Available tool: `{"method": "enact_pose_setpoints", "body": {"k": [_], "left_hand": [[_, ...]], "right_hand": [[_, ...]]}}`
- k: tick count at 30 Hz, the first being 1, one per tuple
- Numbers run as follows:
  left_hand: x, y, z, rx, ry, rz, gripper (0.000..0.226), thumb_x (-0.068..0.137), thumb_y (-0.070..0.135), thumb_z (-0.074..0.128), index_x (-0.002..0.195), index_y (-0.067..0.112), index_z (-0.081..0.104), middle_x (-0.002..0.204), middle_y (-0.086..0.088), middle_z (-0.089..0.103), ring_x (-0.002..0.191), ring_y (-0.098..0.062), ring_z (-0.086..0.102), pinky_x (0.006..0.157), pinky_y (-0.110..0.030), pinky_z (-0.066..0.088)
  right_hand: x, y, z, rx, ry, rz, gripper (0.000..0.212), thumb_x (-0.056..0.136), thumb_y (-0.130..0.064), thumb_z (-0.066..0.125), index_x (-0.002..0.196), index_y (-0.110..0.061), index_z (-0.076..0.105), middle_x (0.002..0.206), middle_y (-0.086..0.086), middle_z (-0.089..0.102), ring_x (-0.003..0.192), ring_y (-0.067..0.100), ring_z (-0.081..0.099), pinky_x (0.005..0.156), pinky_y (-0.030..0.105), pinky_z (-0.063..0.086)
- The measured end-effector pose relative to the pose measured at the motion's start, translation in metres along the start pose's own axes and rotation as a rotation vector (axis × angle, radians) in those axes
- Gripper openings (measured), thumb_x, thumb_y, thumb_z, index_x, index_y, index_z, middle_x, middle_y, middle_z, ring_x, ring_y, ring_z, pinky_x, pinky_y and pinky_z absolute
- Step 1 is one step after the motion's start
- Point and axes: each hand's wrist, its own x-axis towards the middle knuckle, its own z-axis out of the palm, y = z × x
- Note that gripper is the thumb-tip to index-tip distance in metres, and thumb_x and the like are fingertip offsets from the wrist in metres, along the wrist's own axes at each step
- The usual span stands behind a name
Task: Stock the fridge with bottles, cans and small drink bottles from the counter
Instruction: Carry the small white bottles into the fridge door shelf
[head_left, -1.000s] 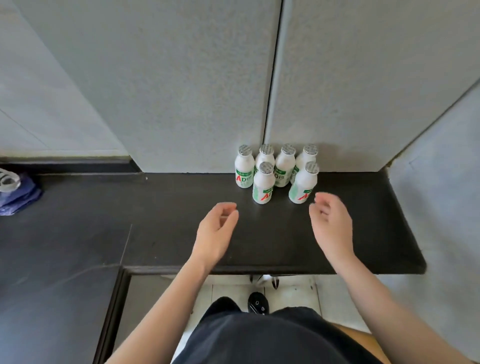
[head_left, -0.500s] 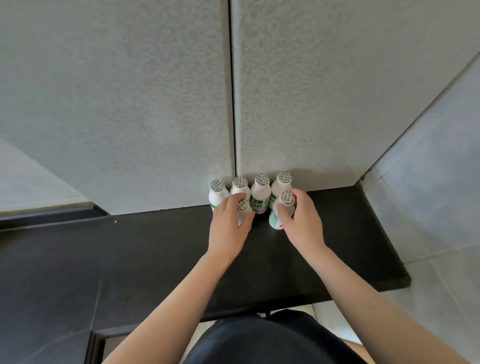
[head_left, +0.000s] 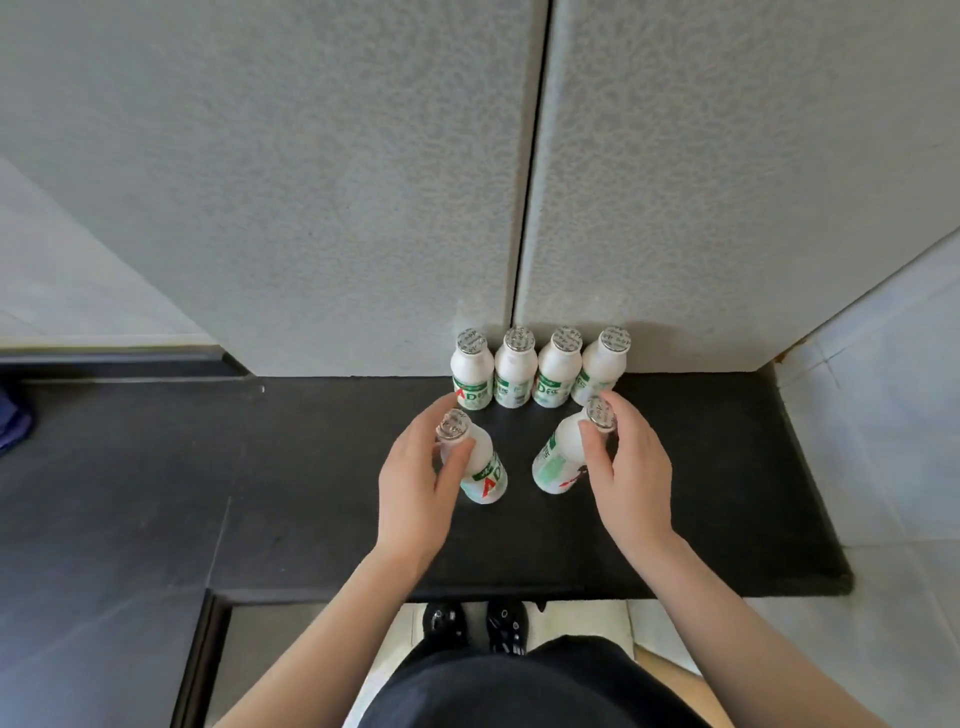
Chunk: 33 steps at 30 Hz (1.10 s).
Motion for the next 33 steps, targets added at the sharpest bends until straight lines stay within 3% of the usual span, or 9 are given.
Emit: {"method": "enact_pose_setpoints", "body": {"k": [4, 9, 13, 18, 20, 24, 27, 33], "left_hand": [[-0.034, -0.01, -0.021, -0.06, 0.109, -0.055, 0.043, 0.093, 0.031, 0.053, 0.122, 0.062, 0.043, 0.117, 0.033, 0.053, 0.108, -0.008, 0.06, 0.087, -0.028, 0.053], [-0.081, -0.028, -0.046, -0.098, 0.33, -0.207, 0.048, 0.092, 0.01, 0.059, 0.121, 0.048, 0.051, 0.111, 0.03, 0.059, 0.102, 0.0, 0.06, 0.083, -0.011, 0.048], [-0.129, -0.038, -0.066, -0.076, 0.495, -0.294, 0.042, 0.09, 0.022, 0.058, 0.121, 0.049, 0.052, 0.112, 0.023, 0.061, 0.093, -0.004, 0.063, 0.082, -0.017, 0.051], [-0.191, -0.047, -0.086, -0.074, 0.672, -0.426, 0.036, 0.09, 0.03, 0.058, 0.121, 0.048, 0.052, 0.112, 0.028, 0.061, 0.093, -0.001, 0.063, 0.077, -0.011, 0.049], [-0.217, -0.048, -0.093, -0.098, 0.742, -0.469, 0.035, 0.088, 0.035, 0.056, 0.12, 0.049, 0.052, 0.114, 0.025, 0.061, 0.099, 0.0, 0.062, 0.079, -0.011, 0.049], [-0.272, -0.045, -0.104, -0.138, 0.829, -0.526, 0.039, 0.089, 0.026, 0.058, 0.119, 0.051, 0.051, 0.112, 0.032, 0.061, 0.102, 0.005, 0.06, 0.078, -0.009, 0.049], [-0.322, -0.043, -0.112, -0.14, 0.909, -0.547, 0.044, 0.091, 0.016, 0.06, 0.117, 0.051, 0.052, 0.108, 0.038, 0.059, 0.1, 0.008, 0.058, 0.077, -0.008, 0.048], [-0.465, -0.03, -0.131, -0.187, 1.039, -0.527, 0.046, 0.09, 0.008, 0.061, 0.115, 0.047, 0.057, 0.106, 0.028, 0.064, 0.097, 0.0, 0.061, 0.076, -0.012, 0.05]], "right_hand": [[-0.015, -0.024, 0.005, 0.124, -0.078, -0.036, 0.05, 0.091, -0.039, 0.044, 0.124, -0.004, 0.056, 0.115, 0.007, 0.065, 0.106, 0.017, 0.061, 0.087, 0.022, 0.044], [-0.027, -0.05, 0.024, 0.181, -0.247, -0.275, 0.043, 0.094, -0.032, 0.046, 0.122, -0.002, 0.057, 0.109, 0.007, 0.066, 0.1, 0.012, 0.058, 0.087, 0.014, 0.04], [-0.043, -0.073, 0.05, 0.275, -0.391, -0.462, 0.04, 0.094, -0.027, 0.046, 0.122, -0.001, 0.057, 0.101, 0.009, 0.065, 0.091, 0.021, 0.062, 0.08, 0.026, 0.048], [-0.073, -0.108, 0.08, 0.365, -0.515, -0.644, 0.036, 0.095, -0.021, 0.047, 0.121, 0.001, 0.058, 0.1, 0.011, 0.066, 0.09, 0.021, 0.062, 0.082, 0.02, 0.044], [-0.091, -0.121, 0.084, 0.398, -0.556, -0.688, 0.035, 0.095, -0.019, 0.048, 0.121, 0.001, 0.059, 0.101, 0.011, 0.067, 0.09, 0.023, 0.063, 0.082, 0.025, 0.047], [-0.137, -0.145, 0.082, 0.431, -0.652, -0.786, 0.034, 0.094, -0.02, 0.049, 0.118, 0.0, 0.061, 0.102, 0.011, 0.067, 0.091, 0.024, 0.063, 0.082, 0.032, 0.051], [-0.185, -0.16, 0.073, 0.454, -0.744, -0.806, 0.036, 0.093, -0.026, 0.048, 0.119, -0.004, 0.062, 0.103, 0.007, 0.067, 0.094, 0.017, 0.061, 0.087, 0.025, 0.047], [-0.316, -0.18, 0.042, 0.484, -0.869, -0.832, 0.033, 0.091, -0.022, 0.054, 0.12, -0.009, 0.062, 0.105, -0.008, 0.06, 0.096, 0.004, 0.056, 0.087, 0.014, 0.042]]}}
